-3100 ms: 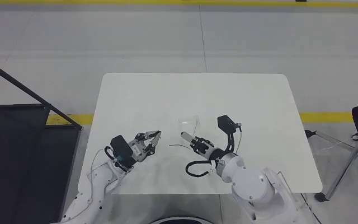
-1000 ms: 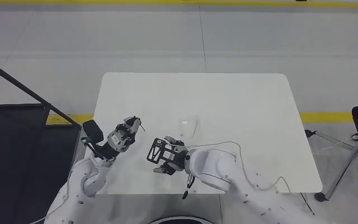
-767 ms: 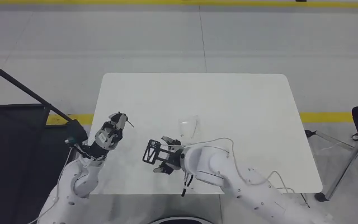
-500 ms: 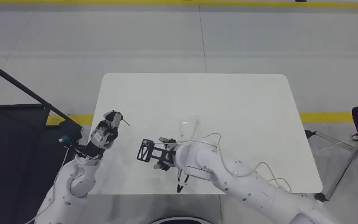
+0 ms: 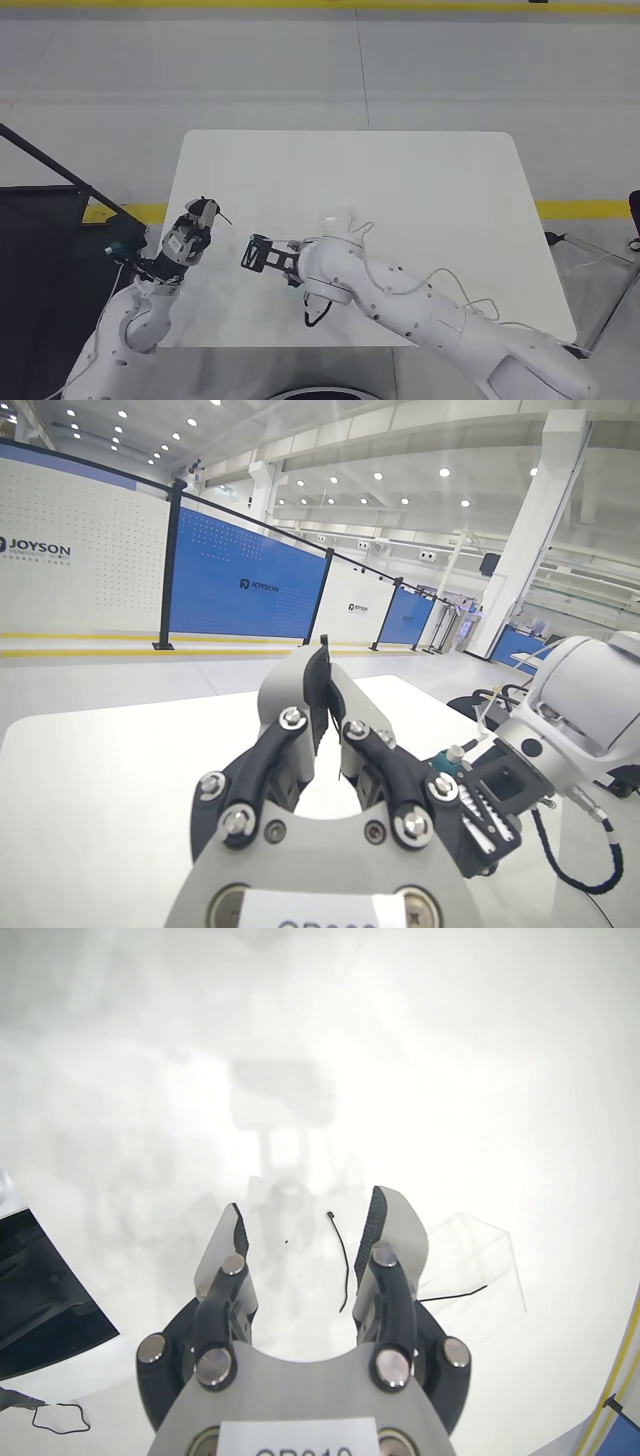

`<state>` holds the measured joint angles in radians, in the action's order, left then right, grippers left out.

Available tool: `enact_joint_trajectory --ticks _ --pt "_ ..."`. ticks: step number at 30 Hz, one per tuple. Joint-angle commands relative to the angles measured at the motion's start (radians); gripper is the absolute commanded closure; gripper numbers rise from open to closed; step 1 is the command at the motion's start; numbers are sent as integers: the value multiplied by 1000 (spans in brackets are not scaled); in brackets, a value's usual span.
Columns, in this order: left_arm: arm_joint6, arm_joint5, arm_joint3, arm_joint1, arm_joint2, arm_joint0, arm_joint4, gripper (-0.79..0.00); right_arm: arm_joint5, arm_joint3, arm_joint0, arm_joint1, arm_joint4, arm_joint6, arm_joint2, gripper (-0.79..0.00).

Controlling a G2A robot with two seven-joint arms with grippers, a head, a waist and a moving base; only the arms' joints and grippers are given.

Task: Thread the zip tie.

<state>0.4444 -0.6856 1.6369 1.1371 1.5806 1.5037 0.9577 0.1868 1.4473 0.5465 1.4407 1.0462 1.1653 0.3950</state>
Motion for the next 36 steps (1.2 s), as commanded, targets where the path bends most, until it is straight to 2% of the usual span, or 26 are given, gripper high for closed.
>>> enact_joint_trajectory --ticks 1,4,14,36 --pt "0 0 0 0 0 0 0 0 -5 -22 -7 11 -1 21 -3 -465" --pt "0 0 0 0 0 0 0 0 16 -47 -15 25 -19 26 -4 -416" --pt "0 0 0 0 0 0 0 0 36 -124 -29 58 -24 38 6 -397" --pt "0 0 0 0 0 0 0 0 54 -229 -32 102 9 60 35 -274"
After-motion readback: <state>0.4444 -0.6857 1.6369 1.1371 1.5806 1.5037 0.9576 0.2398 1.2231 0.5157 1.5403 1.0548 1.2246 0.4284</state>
